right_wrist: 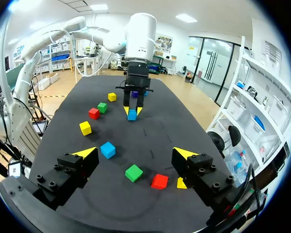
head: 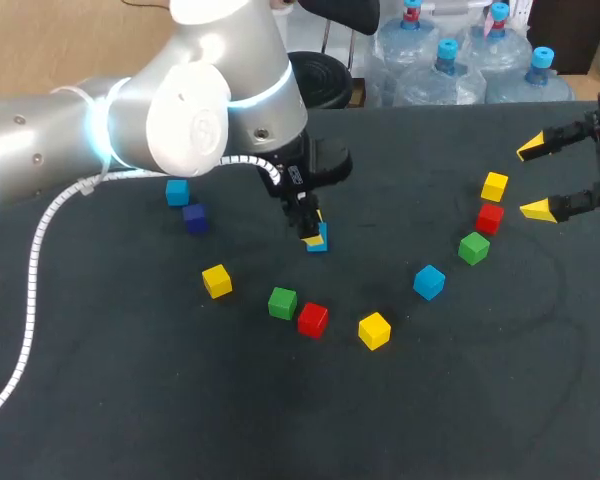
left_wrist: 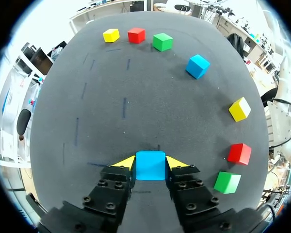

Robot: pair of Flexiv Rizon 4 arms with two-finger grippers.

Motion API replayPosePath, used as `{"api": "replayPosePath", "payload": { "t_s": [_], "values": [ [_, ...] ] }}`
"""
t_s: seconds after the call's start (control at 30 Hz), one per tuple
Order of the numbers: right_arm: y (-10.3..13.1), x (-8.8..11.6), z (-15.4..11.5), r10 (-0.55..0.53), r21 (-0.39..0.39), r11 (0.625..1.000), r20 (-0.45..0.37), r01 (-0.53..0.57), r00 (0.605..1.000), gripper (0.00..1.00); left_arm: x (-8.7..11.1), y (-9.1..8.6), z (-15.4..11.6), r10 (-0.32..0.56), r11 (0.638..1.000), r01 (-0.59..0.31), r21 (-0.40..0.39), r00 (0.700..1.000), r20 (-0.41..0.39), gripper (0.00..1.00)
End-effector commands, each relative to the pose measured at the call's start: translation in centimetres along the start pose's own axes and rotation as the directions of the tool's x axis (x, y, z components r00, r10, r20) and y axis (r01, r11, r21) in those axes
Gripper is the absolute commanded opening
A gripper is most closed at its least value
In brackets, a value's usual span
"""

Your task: Place the blue cubes, place green cubes on the blue cubes, place the yellow cubes on the green cubes, then place the red cubes on the yellow cubes, and place purple cube on the red cubes.

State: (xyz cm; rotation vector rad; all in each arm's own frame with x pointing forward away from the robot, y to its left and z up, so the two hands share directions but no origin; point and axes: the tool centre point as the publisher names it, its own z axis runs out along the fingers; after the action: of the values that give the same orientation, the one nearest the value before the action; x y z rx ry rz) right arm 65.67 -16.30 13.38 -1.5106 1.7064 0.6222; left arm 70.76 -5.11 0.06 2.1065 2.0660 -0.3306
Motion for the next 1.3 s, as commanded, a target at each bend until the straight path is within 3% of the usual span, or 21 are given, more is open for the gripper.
{"api": "replayPosePath", "payload": {
  "t_s": [0.03, 0.37, 0.47, 0.57, 0.77, 0.8, 0.83, 0.87, 0.93, 1.3],
  "values": [
    [-0.1, 0.0, 0.1, -0.001, 0.0, 1.0, 0.002, 0.001, 1.0, 1.0, 0.0, 0.5, 0.0, 0.002, 1.0, -0.002, 0.006, 1.0, -0.004, 0.13],
    [-0.1, 0.0, 0.1, -0.001, 0.0, 1.0, 0.002, 0.001, 1.0, 1.0, 0.0, 0.5, 0.0, 0.004, 1.0, -0.004, 0.009, 1.0, -0.006, 0.15],
    [-0.1, 0.0, 0.1, -0.001, 0.0, 1.0, 0.002, 0.001, 1.0, 1.0, 0.0, 0.5, 0.1, 0.005, 1.0, -0.005, 0.011, 1.0, -0.006, 0.24],
    [-0.1, 0.0, 0.1, -0.001, 0.0, 1.0, 0.002, 0.001, 1.0, 1.0, -0.1, 0.5, 0.1, 0.007, 1.0, -0.007, 0.012, 1.0, -0.007, 0.26],
    [-0.1, 0.0, 0.1, -0.001, 0.0, 1.0, 0.002, 0.001, 1.0, 1.0, -0.1, 0.5, 0.1, 0.006, 1.0, -0.006, 0.013, 1.0, -0.01, 0.43],
    [-0.1, 0.0, 0.1, -0.001, 0.0, 1.0, 0.002, 0.001, 1.0, 1.0, -0.1, 0.5, 0.1, 0.005, 1.0, -0.004, 0.015, 1.0, -0.01, 0.49],
    [-0.1, 0.0, 0.1, -0.001, 0.0, 1.0, 0.002, 0.001, 1.0, 1.0, -0.1, 0.5, 0.1, 0.004, 1.0, -0.004, 0.016, 1.0, -0.01, 0.82],
    [-0.1, 0.0, 0.1, -0.001, 0.0, 1.0, 0.002, 0.001, 1.0, 1.0, -0.1, 0.5, 0.1, 0.004, 1.0, -0.003, 0.017, 1.0, -0.01, 0.92],
    [-0.1, 0.0, 0.1, -0.001, 0.0, 1.0, 0.002, 0.001, 1.0, 1.0, -0.1, 0.6, 0.1, 0.004, 1.0, -0.004, 0.018, 1.0, -0.011, 1.0],
    [-0.1, 0.0, 0.1, -0.001, 0.0, 1.0, 0.002, 0.001, 1.0, 1.0, -0.4, 0.9, -2.6, -0.004, 1.0, 0.004, -0.013, 1.0, 0.012, 1.0]
  ]
}}
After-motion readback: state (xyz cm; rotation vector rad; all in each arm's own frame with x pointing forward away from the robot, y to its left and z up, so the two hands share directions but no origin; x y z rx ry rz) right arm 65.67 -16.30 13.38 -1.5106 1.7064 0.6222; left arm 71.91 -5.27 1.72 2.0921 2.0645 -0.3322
